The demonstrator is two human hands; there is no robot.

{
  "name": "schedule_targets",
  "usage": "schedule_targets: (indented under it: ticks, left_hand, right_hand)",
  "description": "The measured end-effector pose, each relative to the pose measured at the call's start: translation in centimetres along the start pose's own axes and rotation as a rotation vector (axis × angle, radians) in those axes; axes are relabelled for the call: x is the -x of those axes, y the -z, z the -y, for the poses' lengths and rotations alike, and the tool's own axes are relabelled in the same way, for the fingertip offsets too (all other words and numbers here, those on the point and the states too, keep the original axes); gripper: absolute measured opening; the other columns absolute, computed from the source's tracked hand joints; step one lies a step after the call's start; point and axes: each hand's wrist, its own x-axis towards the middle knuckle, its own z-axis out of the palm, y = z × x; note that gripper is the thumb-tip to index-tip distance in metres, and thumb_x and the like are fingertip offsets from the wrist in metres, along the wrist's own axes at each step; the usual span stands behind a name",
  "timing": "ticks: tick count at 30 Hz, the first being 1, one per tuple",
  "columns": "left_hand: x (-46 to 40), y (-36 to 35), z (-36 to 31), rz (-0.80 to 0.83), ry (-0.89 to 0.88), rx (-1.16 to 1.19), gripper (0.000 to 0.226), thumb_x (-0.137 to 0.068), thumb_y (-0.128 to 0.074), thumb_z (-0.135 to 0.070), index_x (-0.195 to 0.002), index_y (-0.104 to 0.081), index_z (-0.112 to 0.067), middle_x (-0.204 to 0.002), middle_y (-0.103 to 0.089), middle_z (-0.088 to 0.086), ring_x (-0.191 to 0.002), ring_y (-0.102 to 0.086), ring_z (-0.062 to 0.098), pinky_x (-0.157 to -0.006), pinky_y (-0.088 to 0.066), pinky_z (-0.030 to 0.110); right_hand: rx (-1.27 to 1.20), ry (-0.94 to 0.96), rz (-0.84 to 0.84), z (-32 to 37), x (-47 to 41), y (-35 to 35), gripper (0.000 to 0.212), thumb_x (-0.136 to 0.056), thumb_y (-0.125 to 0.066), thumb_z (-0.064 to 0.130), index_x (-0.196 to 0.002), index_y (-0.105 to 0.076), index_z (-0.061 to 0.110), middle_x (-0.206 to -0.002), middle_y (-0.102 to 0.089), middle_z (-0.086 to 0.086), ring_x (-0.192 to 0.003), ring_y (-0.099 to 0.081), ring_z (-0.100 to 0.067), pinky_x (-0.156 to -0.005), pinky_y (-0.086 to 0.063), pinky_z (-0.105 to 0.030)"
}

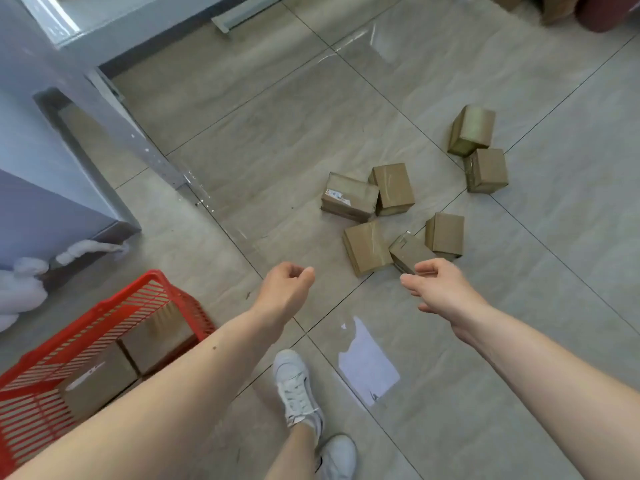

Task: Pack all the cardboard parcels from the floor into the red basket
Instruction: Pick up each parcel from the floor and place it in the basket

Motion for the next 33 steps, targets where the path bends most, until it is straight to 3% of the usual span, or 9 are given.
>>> schedule_targets:
  ticks: [16, 21, 23, 26, 29, 33]
  left_hand:
    - [-13.9, -1.4, -13.7, -0.034, 0.031, -0.050, 0.026, -0.095, -0.052, -0.032, -0.104, -0.062, -0.009, -0.083, -0.053, -0.002, -0.088, -0.054, 0.023, -0.093, -0.050, 0.042]
    - [-18.7, -3.9, -15.3, -0.042, 0.049, -0.039, 0.019, -0.095, -0.051, -0.031, -0.091, -0.060, -0.015, -0.088, -0.057, 0.003, -0.079, -0.049, 0.022, -0.077, -0.042, 0.032]
    - [-20.7, -5.0, -15.2, -0.047, 0.093, -0.015, 0.026, -0.095, -0.051, -0.032, -0.109, -0.061, -0.013, -0.109, -0.061, 0.005, -0.095, -0.056, 0.022, -0.081, -0.041, 0.031]
    - [-24.2, -7.2, -14.4, -0.031, 0.114, -0.011, 0.046, -0.095, -0.052, -0.033, -0.135, -0.049, -0.012, -0.139, -0.052, 0.008, -0.124, -0.051, 0.024, -0.092, -0.041, 0.030]
    - [-27.9, -8.8, -13.3, -0.017, 0.089, -0.040, 0.053, -0.096, -0.051, -0.031, -0.143, -0.040, -0.011, -0.150, -0.039, 0.009, -0.136, -0.039, 0.022, -0.101, -0.035, 0.029]
    - [-33.4, -10.5, -11.6, 0.002, 0.106, -0.082, 0.060, -0.096, -0.050, -0.034, -0.149, -0.030, -0.015, -0.154, -0.030, 0.004, -0.137, -0.037, 0.022, -0.106, -0.032, 0.031]
  right_hand:
    - [0.060, -0.022, 0.024, 11.4, -15.6, 3.5, 0.046, -0.086, -0.067, 0.030, -0.127, -0.052, 0.014, -0.123, -0.057, -0.003, -0.113, -0.060, -0.023, -0.100, -0.050, -0.048]
    - [0.164, -0.032, 0.086, 13.0, -21.8, 3.4, 0.052, -0.087, -0.065, 0.031, -0.133, -0.049, 0.012, -0.122, -0.055, -0.002, -0.114, -0.056, -0.024, -0.102, -0.047, -0.045]
    - [0.207, -0.039, 0.126, 13.0, -24.1, 2.9, 0.054, -0.090, -0.064, 0.029, -0.137, -0.045, 0.010, -0.120, -0.052, -0.003, -0.113, -0.054, -0.022, -0.102, -0.045, -0.040]
    - [0.239, -0.056, 0.164, 12.2, -28.2, 1.6, 0.056, -0.092, -0.062, 0.029, -0.140, -0.042, 0.007, -0.123, -0.052, -0.005, -0.109, -0.051, -0.020, -0.098, -0.042, -0.033]
    - [0.239, -0.084, 0.175, 11.0, -32.1, -0.7, 0.058, -0.093, -0.062, 0.028, -0.142, -0.039, 0.006, -0.139, -0.051, -0.011, -0.122, -0.051, -0.026, -0.097, -0.040, -0.033]
    - [0.219, -0.132, 0.200, 8.8, -37.1, -4.3, 0.061, -0.094, -0.060, 0.032, -0.144, -0.036, 0.006, -0.141, -0.050, -0.010, -0.127, -0.050, -0.028, -0.097, -0.040, -0.035]
